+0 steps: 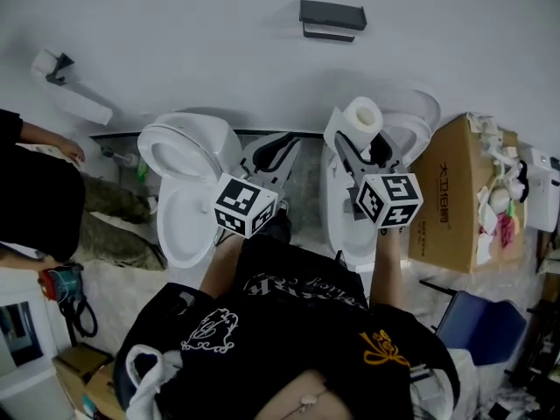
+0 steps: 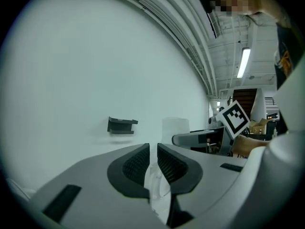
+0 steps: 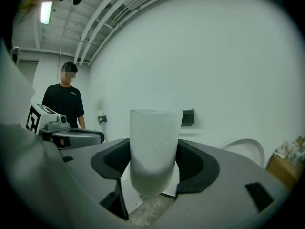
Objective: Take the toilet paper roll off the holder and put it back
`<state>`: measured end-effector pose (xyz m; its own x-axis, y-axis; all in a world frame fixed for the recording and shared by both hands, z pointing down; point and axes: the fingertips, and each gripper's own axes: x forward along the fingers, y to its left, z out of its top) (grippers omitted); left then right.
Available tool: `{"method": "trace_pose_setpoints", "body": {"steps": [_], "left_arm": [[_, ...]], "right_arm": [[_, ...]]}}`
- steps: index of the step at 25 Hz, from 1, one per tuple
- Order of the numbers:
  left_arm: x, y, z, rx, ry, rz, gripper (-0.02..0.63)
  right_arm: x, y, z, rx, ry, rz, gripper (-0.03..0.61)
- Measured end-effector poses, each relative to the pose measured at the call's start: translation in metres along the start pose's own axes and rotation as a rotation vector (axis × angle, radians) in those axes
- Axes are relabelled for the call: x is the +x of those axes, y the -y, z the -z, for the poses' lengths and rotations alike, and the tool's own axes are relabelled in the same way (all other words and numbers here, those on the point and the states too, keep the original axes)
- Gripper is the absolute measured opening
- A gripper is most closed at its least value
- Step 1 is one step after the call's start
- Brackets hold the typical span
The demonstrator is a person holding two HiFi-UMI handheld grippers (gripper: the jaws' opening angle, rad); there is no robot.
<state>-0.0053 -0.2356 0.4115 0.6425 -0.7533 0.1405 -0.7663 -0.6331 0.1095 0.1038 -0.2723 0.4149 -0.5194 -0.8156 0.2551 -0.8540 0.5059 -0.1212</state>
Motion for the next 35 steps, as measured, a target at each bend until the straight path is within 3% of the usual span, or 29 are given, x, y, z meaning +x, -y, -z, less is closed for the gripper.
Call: {"method": "trace_pose_setpoints", "body": {"steps": [8, 15, 27, 35], "left_arm": [[-0.036, 0.031, 0.018, 0.000, -0.022, -0.035, 0.046], [-0.059, 0.052, 0.031, 0.006, -0.038, -0.055, 0.046], [-0.092, 0.070, 0.030, 0.029, -0.030, -0.075, 0.046], [-0.096, 0.045, 0.022, 0.034, -0.014, -0.069, 0.046]], "right_arm": [[-0.037, -0.029, 0.061, 0.041, -0.067, -0.025, 0.301], [-0.060, -0.050, 0.086, 0.038, -0.087, -0.046, 0.301], [-0.075, -0.078, 0.093, 0.037, -0.084, -0.086, 0.301], [-0.054, -0.094, 0.074, 0.027, -0.062, -0.087, 0.301]]}}
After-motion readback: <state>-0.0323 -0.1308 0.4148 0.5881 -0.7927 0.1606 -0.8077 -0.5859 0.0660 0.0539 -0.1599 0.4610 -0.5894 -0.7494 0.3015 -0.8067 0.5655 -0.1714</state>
